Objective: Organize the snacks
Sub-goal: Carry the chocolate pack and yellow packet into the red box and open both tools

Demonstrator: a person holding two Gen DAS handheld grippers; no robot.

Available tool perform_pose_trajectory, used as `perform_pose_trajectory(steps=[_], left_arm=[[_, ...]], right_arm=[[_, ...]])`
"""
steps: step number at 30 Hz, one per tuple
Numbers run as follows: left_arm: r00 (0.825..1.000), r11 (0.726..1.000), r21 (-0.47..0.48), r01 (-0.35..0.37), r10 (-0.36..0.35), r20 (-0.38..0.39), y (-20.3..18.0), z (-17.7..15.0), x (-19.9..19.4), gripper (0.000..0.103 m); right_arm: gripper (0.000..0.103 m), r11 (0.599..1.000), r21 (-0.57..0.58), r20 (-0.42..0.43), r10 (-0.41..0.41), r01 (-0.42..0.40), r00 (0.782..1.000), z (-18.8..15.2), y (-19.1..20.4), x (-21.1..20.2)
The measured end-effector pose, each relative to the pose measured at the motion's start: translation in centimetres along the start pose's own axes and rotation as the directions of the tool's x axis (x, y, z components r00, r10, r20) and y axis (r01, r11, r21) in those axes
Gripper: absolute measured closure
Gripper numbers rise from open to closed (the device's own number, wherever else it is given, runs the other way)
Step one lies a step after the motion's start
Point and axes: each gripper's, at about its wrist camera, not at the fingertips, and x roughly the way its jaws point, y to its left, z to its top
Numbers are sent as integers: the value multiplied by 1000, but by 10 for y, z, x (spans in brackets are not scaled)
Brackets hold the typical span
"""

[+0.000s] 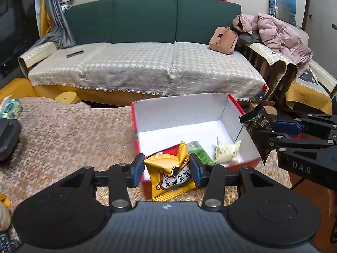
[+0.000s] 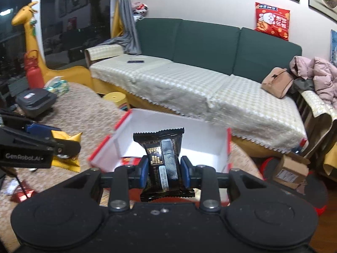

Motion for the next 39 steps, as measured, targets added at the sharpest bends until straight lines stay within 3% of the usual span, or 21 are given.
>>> perform_pose_trajectory(steps=[11,22,36,39], left_arm=[[998,1000,24,13,-11,-70,-10,23,75,58],[984,997,77,-5,18,-174,-13,17,138,58],[974,996,84,4,15,-227,-13,4,159,55],[974,998,64,2,12,-226,-11,5,155,49]], right_arm=[[72,998,49,-95,-36,41,995,5,-33,74],[72,1000,-9,-237,-21,19,971,-7,-23,139],[72,1000,-28,-309,2,-11,951,-27,-15,157],[71,1000,-19,-302,6,-12,953,-26,-16,155]])
